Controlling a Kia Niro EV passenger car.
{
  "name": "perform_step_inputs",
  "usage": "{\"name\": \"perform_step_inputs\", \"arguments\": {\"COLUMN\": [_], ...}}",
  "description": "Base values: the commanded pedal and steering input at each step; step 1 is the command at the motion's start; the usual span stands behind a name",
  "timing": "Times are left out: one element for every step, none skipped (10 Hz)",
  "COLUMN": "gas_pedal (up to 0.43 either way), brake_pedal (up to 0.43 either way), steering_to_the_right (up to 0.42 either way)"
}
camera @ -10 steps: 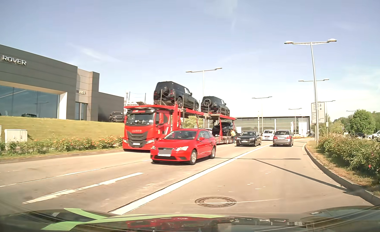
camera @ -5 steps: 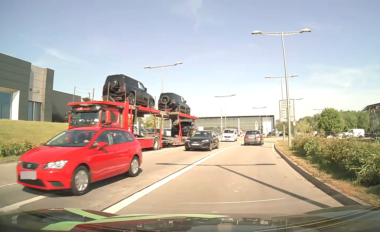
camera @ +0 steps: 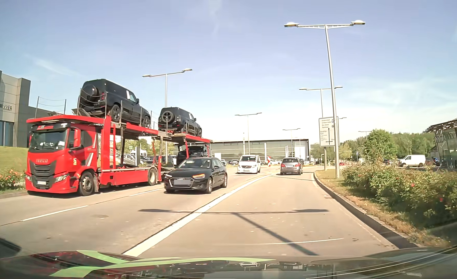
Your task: Follow the waypoints while adhering to traffic rules and regulations
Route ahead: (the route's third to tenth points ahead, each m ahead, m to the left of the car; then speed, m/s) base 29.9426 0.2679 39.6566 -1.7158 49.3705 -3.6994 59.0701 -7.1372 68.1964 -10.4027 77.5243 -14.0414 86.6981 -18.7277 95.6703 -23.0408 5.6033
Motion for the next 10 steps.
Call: {"name": "perform_step_inputs", "arguments": {"gas_pedal": [0.169, 0.177, 0.177, 0.177, 0.177, 0.177, 0.177, 0.177, 0.189, 0.189], "brake_pedal": [0.000, 0.000, 0.000, 0.000, 0.000, 0.000, 0.000, 0.000, 0.000, 0.000], "steering_to_the_right": [0.065, 0.052, 0.046, 0.043, 0.041, 0.040, 0.040, 0.040, 0.040, 0.040]}}
